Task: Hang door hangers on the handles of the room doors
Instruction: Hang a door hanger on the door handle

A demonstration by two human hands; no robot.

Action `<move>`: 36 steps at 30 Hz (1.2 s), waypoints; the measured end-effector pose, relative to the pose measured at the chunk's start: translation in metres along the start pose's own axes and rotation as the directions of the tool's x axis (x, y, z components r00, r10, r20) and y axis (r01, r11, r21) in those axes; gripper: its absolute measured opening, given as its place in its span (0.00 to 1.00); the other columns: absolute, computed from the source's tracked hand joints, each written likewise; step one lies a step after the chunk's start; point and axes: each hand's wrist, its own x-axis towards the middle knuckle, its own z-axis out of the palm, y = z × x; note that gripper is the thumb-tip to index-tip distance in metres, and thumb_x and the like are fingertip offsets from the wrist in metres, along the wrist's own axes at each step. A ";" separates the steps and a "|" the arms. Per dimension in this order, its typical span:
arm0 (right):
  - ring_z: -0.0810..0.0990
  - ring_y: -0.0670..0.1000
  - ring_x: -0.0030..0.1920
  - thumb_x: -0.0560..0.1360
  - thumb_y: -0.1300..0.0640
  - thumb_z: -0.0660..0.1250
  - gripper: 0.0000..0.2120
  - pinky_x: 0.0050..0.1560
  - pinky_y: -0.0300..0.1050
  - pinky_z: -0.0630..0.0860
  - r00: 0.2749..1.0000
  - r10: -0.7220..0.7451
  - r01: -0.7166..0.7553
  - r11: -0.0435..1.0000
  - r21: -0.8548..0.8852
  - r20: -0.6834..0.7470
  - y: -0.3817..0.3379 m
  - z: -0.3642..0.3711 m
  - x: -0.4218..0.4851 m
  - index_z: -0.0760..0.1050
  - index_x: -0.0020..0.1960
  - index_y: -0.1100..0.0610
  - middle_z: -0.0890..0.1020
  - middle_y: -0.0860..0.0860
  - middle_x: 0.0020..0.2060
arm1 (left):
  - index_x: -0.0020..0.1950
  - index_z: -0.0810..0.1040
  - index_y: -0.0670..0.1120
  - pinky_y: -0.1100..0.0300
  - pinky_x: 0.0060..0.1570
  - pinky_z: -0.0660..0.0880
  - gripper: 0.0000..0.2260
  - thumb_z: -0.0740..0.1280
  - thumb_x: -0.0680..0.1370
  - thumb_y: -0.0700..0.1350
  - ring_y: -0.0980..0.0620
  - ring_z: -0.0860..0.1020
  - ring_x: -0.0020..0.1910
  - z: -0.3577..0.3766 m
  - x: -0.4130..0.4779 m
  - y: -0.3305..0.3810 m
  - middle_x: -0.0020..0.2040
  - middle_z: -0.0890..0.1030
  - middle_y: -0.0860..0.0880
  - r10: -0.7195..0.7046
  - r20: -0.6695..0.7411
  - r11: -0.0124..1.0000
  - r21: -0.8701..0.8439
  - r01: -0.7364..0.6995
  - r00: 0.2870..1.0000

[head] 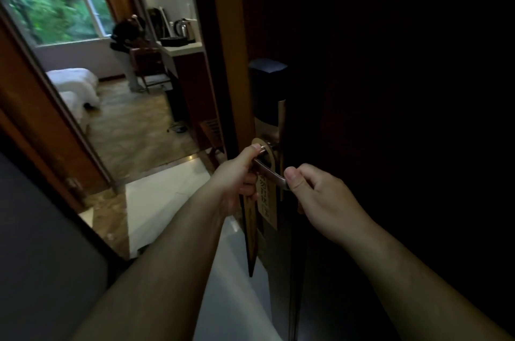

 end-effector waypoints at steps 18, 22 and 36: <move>0.79 0.45 0.35 0.78 0.35 0.48 0.20 0.29 0.25 0.69 0.997 -0.016 0.013 0.999 0.039 0.074 -0.057 0.047 -0.069 0.74 0.45 0.45 0.77 0.48 0.33 | 0.55 0.79 0.47 0.56 0.37 0.71 0.18 0.66 0.77 0.61 0.35 0.79 0.52 -0.053 -0.099 -0.038 0.58 0.78 0.32 0.043 -0.193 0.997 -0.061 -0.055 0.980; 0.77 0.43 0.37 0.79 0.37 0.48 0.18 0.30 0.29 0.68 0.992 -0.037 0.031 0.998 0.054 0.118 -0.069 0.054 -0.084 0.72 0.44 0.44 0.76 0.46 0.35 | 0.43 0.78 0.48 0.56 0.37 0.71 0.17 0.65 0.77 0.61 0.53 0.66 0.27 -0.059 -0.125 -0.041 0.29 0.70 0.51 0.020 -0.265 0.996 -0.083 -0.043 0.964; 0.77 0.46 0.41 0.81 0.40 0.49 0.18 0.41 0.41 0.72 0.925 -0.160 0.097 0.976 0.194 0.344 -0.096 0.071 -0.144 0.73 0.46 0.47 0.78 0.50 0.42 | 0.48 0.79 0.45 0.57 0.37 0.72 0.19 0.67 0.76 0.62 0.50 0.71 0.41 -0.061 -0.220 -0.064 0.42 0.71 0.47 -0.072 -0.534 0.981 -0.191 -0.037 0.842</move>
